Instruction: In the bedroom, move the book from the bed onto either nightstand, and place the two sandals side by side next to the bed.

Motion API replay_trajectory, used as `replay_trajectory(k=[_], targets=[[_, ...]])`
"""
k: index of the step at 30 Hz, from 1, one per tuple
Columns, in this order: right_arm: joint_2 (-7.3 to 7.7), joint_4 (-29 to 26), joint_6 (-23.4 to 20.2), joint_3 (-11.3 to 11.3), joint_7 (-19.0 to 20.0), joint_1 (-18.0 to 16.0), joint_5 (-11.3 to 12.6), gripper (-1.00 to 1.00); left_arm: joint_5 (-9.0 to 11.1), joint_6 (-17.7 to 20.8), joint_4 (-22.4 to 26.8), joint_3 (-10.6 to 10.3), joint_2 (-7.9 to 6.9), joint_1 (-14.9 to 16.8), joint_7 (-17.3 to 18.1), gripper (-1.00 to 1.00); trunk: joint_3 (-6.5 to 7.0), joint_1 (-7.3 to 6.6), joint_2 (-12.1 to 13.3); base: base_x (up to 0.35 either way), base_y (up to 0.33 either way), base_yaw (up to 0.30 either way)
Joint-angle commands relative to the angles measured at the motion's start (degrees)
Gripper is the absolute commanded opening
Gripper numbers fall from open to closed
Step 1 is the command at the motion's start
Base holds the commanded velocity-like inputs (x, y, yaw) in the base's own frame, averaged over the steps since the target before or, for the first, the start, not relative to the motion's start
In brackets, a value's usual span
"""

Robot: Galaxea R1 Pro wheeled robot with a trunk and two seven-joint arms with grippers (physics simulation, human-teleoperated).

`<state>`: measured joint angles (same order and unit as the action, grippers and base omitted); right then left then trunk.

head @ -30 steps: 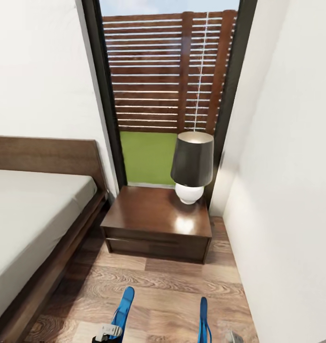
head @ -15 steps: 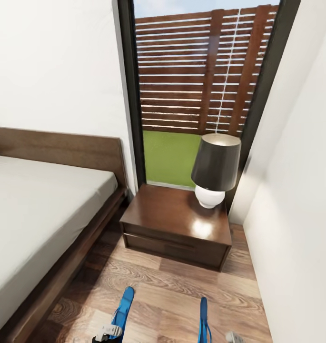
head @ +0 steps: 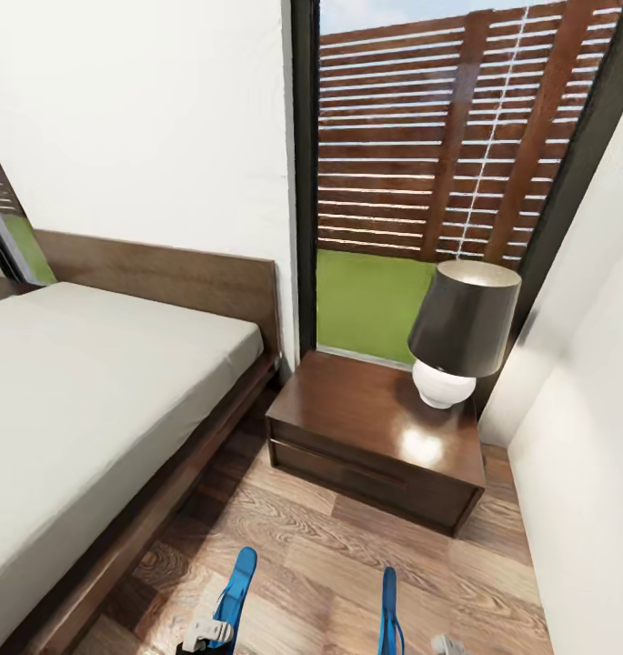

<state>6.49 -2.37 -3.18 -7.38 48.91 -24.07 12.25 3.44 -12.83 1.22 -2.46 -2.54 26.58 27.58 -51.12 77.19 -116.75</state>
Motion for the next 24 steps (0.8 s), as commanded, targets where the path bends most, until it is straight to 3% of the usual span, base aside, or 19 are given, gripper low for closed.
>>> replay_trajectory(k=[1,24], targets=[[0.01,0.0,-0.3,-0.4,0.2,0.0,0.0,-1.0,0.3,-0.2,-0.1,-0.3,0.0,0.1,0.2,-1.0,-0.05,-0.01,0.0,0.0,0.0,0.286],[0.01,0.0,-0.3,-0.4,0.2,0.0,0.0,-1.0,0.3,-0.2,-0.1,-0.3,0.0,0.1,0.2,-1.0,-0.05,-0.01,0.0,0.0,-0.024,0.286]])
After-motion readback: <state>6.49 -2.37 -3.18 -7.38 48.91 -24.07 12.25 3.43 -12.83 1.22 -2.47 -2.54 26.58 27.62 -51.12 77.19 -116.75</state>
